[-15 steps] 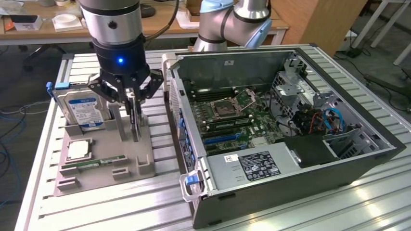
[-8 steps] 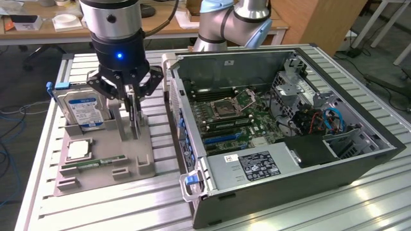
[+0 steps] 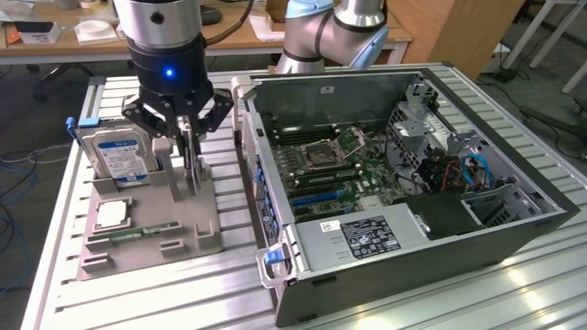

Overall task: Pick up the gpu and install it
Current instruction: 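Pick up the gpu and move the gpu toward the slot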

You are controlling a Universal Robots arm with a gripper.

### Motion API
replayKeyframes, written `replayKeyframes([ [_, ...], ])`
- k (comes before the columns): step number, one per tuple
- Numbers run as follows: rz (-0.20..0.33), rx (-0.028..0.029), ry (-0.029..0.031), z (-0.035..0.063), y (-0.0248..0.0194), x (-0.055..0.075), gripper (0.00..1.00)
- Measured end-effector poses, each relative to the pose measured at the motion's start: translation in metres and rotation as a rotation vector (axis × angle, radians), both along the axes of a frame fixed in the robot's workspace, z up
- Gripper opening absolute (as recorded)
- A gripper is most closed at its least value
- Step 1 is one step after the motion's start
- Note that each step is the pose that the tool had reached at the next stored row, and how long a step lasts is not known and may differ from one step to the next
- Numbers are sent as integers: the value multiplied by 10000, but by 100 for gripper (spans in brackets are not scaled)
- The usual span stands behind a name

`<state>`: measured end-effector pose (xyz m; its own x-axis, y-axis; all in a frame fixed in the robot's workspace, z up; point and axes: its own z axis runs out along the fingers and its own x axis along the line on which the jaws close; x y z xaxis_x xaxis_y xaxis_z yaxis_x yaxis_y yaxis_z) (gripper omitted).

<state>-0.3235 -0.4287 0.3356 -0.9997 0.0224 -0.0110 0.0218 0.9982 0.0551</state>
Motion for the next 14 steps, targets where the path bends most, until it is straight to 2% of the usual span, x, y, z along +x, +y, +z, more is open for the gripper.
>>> replayKeyframes([
  [9, 0, 2, 7, 129, 0, 0, 26],
  [14, 0, 2, 74, 221, 0, 1, 26],
])
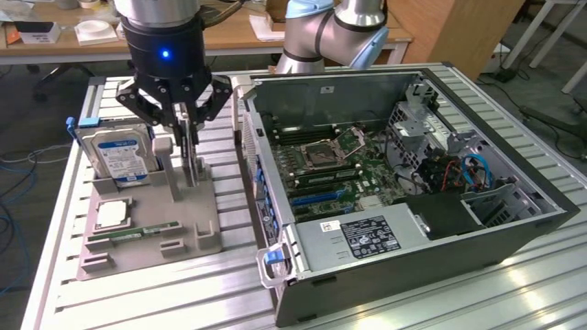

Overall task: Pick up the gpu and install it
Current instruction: 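Pick up the gpu and move the gpu toward the slot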

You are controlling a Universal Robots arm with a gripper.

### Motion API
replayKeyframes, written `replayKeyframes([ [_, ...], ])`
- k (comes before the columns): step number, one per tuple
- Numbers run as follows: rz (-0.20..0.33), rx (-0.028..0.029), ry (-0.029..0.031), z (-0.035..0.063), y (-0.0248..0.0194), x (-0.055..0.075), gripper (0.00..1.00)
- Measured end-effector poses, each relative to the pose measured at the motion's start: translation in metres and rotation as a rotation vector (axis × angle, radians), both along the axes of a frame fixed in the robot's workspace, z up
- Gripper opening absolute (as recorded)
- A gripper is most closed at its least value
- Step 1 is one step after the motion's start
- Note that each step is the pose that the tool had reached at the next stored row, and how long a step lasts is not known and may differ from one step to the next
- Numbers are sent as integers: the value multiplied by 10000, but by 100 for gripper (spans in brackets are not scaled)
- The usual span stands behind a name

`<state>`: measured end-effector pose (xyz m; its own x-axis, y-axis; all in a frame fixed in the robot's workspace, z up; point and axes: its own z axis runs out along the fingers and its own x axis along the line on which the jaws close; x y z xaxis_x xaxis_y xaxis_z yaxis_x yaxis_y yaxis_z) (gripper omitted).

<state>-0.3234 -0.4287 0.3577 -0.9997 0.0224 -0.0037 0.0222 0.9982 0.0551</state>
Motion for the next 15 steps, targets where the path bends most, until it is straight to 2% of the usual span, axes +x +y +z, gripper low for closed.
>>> replayKeyframes([
  [2, 0, 5, 37, 33, 0, 1, 26],
  [4, -1, 17, 224, 197, 0, 3, 26],
  [5, -1, 23, 276, 268, 0, 3, 26],
  [15, -1, 23, 336, 395, 0, 3, 26],
])
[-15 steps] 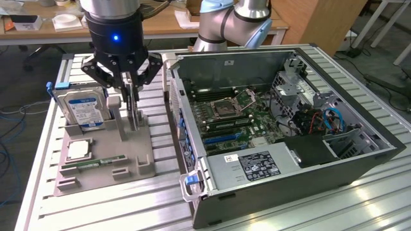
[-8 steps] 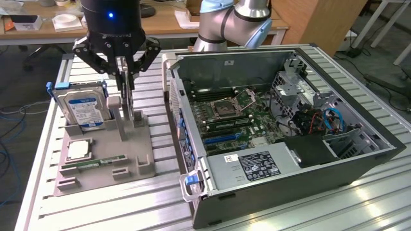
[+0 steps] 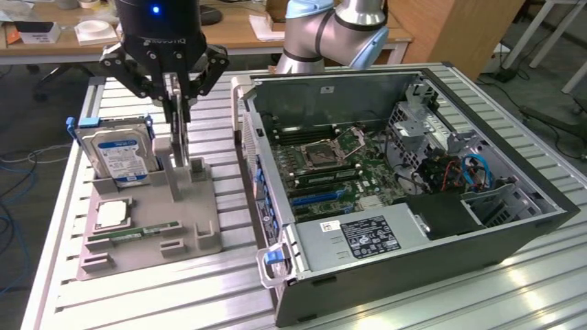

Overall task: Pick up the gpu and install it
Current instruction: 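Pick up the gpu and move the gpu toward the slot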

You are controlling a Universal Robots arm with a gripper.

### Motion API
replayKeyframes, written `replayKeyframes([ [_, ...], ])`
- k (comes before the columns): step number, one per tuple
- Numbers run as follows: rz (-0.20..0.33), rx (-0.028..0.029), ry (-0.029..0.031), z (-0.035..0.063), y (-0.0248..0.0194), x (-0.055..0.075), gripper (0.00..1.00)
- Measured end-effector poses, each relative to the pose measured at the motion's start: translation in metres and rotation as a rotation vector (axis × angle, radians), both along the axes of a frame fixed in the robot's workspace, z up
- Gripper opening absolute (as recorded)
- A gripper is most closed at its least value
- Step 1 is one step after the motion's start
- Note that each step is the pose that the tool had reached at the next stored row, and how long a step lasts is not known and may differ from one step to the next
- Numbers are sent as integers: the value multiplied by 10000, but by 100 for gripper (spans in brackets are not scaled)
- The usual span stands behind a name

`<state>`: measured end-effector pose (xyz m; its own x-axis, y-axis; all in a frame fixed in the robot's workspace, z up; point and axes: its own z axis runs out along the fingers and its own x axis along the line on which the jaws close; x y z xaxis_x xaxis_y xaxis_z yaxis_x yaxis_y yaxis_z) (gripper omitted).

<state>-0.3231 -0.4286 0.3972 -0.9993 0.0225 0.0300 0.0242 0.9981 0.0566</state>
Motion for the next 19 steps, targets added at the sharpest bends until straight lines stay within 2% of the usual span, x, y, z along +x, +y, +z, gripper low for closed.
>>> replayKeyframes([
  [19, 1, 1, 59, 248, 0, 0, 26],
])
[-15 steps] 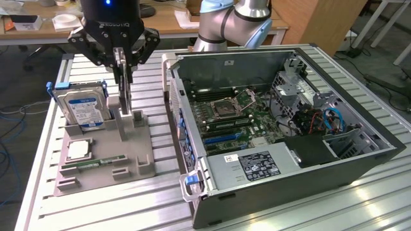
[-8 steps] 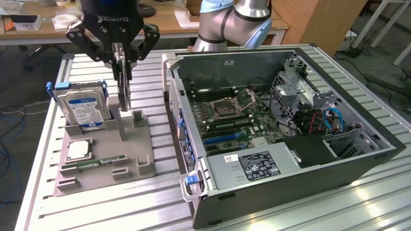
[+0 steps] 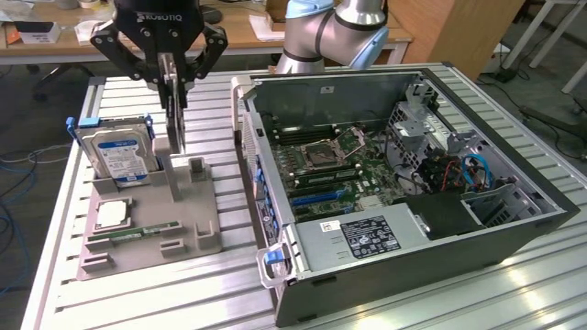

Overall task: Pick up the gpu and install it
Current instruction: 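Pick up the gpu and move the gpu toward the slot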

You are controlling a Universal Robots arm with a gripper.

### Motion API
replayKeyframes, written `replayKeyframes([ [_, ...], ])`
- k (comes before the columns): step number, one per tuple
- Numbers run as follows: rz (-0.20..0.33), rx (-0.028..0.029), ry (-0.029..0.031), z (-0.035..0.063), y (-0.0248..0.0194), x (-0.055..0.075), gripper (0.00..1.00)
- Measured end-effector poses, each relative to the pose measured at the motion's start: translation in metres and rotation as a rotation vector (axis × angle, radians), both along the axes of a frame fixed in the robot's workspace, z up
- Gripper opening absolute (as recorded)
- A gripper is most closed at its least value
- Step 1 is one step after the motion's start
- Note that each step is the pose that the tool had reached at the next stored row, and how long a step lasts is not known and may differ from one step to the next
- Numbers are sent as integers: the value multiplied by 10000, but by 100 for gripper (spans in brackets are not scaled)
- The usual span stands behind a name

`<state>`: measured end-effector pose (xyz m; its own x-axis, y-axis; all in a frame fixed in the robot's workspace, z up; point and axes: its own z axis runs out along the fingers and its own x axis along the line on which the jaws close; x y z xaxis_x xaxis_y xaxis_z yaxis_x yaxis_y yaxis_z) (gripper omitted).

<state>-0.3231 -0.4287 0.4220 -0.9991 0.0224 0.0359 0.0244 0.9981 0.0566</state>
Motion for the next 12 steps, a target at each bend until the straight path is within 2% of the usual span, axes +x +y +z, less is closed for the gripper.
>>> replayKeyframes([
  [6, 0, 2, 26, 60, 0, 0, 26],
  [12, -1, 3, 35, 69, 0, 0, 26],
])
